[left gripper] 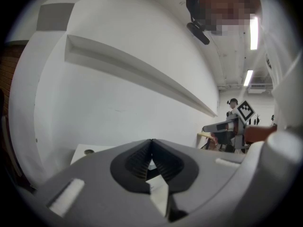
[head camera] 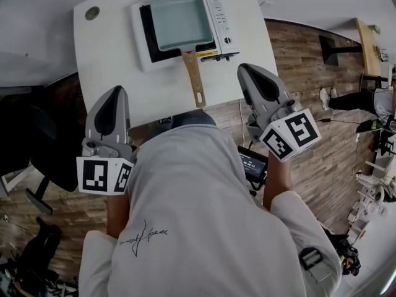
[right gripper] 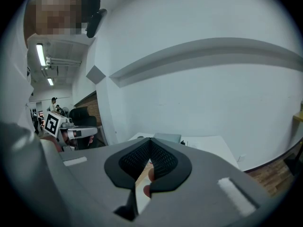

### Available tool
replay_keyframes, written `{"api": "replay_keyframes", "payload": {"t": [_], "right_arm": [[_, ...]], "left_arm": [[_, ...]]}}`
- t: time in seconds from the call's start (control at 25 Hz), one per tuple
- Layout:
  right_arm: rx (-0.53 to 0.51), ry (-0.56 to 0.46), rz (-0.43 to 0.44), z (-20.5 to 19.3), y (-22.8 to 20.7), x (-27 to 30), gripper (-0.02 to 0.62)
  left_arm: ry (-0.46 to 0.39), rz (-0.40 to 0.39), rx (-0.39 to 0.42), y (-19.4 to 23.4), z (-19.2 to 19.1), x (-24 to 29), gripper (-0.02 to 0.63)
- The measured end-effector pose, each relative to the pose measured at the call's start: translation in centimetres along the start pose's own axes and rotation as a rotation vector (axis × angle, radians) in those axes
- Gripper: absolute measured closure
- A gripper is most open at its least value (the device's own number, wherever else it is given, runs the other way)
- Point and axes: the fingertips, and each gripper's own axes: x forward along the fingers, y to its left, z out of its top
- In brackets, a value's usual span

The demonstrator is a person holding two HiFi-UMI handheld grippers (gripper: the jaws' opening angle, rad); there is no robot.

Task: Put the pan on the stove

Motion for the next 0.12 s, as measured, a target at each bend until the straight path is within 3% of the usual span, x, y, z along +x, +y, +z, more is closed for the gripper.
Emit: {"api": "replay_keyframes", "payload": {"t": [0.12], "right_arm": [[0.030,0.005,-0.006,-0.65,-0.09,0.26,0.597]], "left_arm": [[-0.009,-0.001,-0.021,0.42,-0.01,-0.07,0.601]]}}
